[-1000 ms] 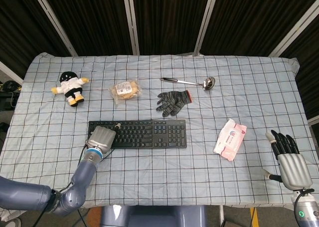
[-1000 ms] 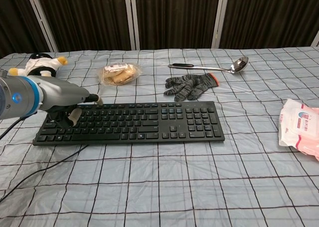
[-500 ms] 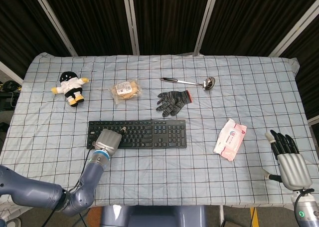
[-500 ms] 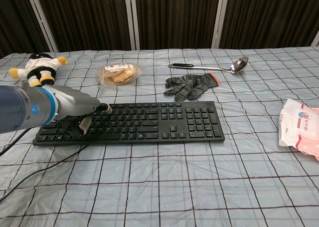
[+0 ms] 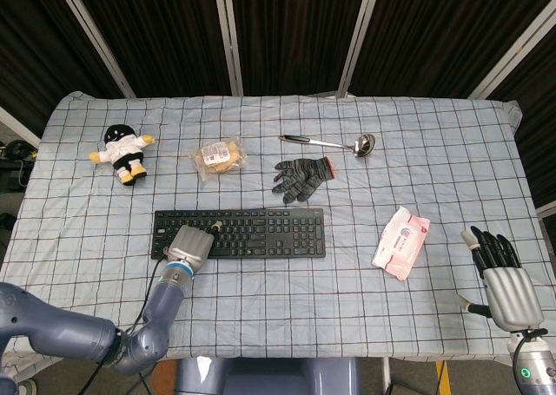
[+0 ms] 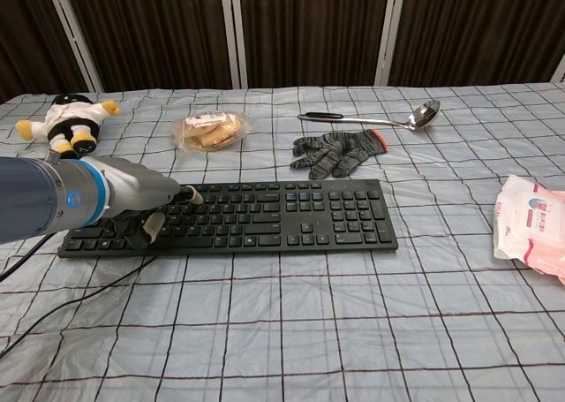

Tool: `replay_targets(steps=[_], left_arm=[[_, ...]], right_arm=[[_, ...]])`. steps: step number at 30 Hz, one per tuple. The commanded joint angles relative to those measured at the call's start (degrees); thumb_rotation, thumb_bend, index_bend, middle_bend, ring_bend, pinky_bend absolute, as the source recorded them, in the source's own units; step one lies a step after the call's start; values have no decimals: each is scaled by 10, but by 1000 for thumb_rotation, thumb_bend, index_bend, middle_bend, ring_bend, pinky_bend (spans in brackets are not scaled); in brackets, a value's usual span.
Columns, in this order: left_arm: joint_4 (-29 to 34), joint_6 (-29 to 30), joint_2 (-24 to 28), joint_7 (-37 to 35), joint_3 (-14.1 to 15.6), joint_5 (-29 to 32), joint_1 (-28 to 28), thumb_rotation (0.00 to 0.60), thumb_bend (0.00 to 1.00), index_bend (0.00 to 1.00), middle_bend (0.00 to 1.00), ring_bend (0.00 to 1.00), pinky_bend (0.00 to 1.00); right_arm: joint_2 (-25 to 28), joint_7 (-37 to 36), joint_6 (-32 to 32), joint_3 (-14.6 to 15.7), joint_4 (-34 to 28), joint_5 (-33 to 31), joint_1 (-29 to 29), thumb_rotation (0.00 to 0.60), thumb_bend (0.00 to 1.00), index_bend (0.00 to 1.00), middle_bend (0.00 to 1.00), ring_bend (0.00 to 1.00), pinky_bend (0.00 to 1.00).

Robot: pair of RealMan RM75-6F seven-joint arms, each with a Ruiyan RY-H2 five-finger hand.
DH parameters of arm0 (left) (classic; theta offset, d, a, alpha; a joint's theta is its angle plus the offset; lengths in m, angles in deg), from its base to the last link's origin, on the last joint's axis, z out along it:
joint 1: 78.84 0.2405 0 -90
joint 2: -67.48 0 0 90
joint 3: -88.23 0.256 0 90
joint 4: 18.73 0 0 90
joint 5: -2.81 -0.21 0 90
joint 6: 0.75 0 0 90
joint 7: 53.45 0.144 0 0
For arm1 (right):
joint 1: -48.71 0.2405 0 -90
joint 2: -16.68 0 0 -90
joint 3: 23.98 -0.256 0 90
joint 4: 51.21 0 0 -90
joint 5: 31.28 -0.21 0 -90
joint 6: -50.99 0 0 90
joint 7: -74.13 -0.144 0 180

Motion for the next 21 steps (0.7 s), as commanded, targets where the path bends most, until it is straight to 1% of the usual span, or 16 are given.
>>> replay_targets(steps=[1,14,21], left_arm=[[-2,0,-1,-3,1,1,-1,600,919,0,819,721,533],[-10,2,-9,-6,11,7,-7,600,918,0,818,720,533],[0,7,-2,-14,12,-3,-6,600,919,0,819,720,533]], right_arm=[[0,0,0,0,0,0,0,600,64,12,0,0,0],[0,0,1,0,-1,0,0,600,63,13,0,0,0],[1,0,1,1,-1,0,0,600,64,12,0,0,0]])
